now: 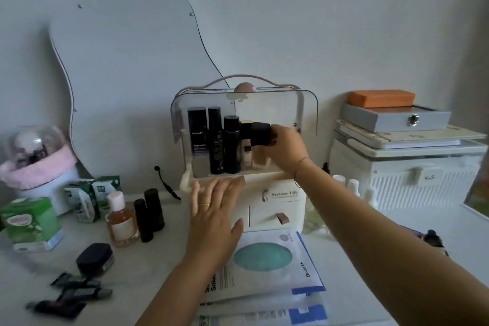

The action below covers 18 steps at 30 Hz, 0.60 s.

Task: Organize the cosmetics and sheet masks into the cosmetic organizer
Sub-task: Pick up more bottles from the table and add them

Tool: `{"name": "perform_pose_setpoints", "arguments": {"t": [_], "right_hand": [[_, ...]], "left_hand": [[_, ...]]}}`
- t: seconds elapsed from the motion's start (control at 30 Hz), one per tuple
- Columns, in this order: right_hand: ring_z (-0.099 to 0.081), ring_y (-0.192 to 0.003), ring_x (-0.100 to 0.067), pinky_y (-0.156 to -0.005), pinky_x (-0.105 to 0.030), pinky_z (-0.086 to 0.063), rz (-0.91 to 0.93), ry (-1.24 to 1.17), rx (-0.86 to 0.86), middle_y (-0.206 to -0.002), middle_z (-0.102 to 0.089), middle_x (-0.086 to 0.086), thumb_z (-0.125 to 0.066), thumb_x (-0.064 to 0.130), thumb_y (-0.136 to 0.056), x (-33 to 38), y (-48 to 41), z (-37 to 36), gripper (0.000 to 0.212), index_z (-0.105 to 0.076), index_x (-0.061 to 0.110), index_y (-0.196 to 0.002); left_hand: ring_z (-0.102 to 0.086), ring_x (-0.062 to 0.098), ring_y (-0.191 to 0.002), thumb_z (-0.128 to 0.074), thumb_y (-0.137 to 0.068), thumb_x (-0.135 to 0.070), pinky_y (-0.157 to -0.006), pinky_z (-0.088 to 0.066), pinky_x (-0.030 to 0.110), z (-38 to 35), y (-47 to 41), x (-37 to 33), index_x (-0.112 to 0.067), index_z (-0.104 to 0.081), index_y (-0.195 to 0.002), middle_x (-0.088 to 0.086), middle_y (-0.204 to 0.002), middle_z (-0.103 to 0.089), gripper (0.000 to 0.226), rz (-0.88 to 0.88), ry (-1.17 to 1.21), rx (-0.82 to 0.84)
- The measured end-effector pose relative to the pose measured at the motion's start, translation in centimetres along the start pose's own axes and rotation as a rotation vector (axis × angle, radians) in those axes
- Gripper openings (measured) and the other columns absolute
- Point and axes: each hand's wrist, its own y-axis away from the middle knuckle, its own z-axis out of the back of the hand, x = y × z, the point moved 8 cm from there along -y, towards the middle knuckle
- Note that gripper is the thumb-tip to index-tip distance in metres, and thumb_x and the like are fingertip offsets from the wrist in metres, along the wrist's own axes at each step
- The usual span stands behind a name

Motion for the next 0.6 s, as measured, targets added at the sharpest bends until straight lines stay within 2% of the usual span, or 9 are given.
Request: {"name": "perform_pose_setpoints", "arguments": {"t": [0.1,0.2,0.3,0.4,0.5,0.6], "right_hand": [[-0.065,-0.081,-0.021,-0.067,-0.028,-0.048,-0.047,-0.013,0.050,-0.085,-0.068,-0.001,-0.074,0.024,-0.072,-1.9,-0.6,-1.8,0.025,-0.065,0.016,-0.093],[-0.064,-0.082,-0.019,-0.071,-0.032,-0.053,-0.056,-0.050,0.080,-0.088,-0.067,0.001,-0.076,0.026,-0.072,-2.5,-0.8,-2.4,0.032,-0.063,0.018,-0.100],[-0.063,-0.083,-0.021,-0.075,-0.036,-0.056,-0.074,-0.066,0.120,-0.093,-0.067,-0.003,-0.076,0.022,-0.074,-2.6,-1.2,-2.6,0.034,-0.061,0.013,-0.103],[-0.064,-0.086,-0.025,-0.080,-0.040,-0.056,-0.116,-0.060,0.149,-0.099,-0.068,-0.008,-0.072,0.020,-0.079,-3.2,-0.9,-3.0,0.032,-0.061,0.009,-0.107],[-0.062,-0.098,-0.024,-0.087,-0.034,-0.052,-0.126,0.027,0.141,-0.111,-0.066,-0.010,-0.065,0.021,-0.085,-3.4,0.0,-2.9,0.039,-0.056,0.008,-0.120],[-0.058,-0.111,-0.024,-0.095,-0.035,-0.048,-0.107,0.033,0.096,-0.126,-0.060,-0.009,-0.058,0.022,-0.089,-3.0,1.3,-1.9,0.050,-0.043,0.009,-0.135]], "left_hand": [[-0.021,0.017,-0.139,-0.065,-0.074,-0.030,-0.116,0.004,0.045,-0.1,0.0,0.1,-0.031,-0.026,-0.145,-0.007,-0.143,-0.038,0.080,-0.001,-0.010,0.004],[-0.023,0.019,-0.140,-0.064,-0.077,-0.033,-0.116,0.004,0.045,0.0,0.1,0.1,-0.028,-0.028,-0.145,-0.006,-0.144,-0.039,0.077,0.002,-0.025,-0.004],[-0.030,0.017,-0.137,-0.058,-0.084,-0.042,-0.116,0.005,0.040,0.7,-0.4,-0.1,-0.028,-0.037,-0.141,-0.008,-0.141,-0.043,0.062,0.012,0.013,-0.029],[-0.037,0.017,-0.132,-0.050,-0.090,-0.048,-0.114,-0.008,0.033,1.6,-2.2,0.0,-0.025,-0.044,-0.137,-0.006,-0.137,-0.049,0.052,0.091,0.169,-0.023],[-0.039,0.017,-0.132,-0.049,-0.089,-0.050,-0.106,-0.031,0.034,0.8,-4.7,0.5,-0.028,-0.036,-0.142,-0.007,-0.144,-0.044,0.059,0.253,0.393,0.119],[-0.044,0.017,-0.127,-0.054,-0.085,-0.051,-0.101,-0.037,0.036,-1.5,-7.5,0.4,-0.030,-0.032,-0.143,-0.006,-0.144,-0.044,0.065,0.353,0.523,0.363]]}}
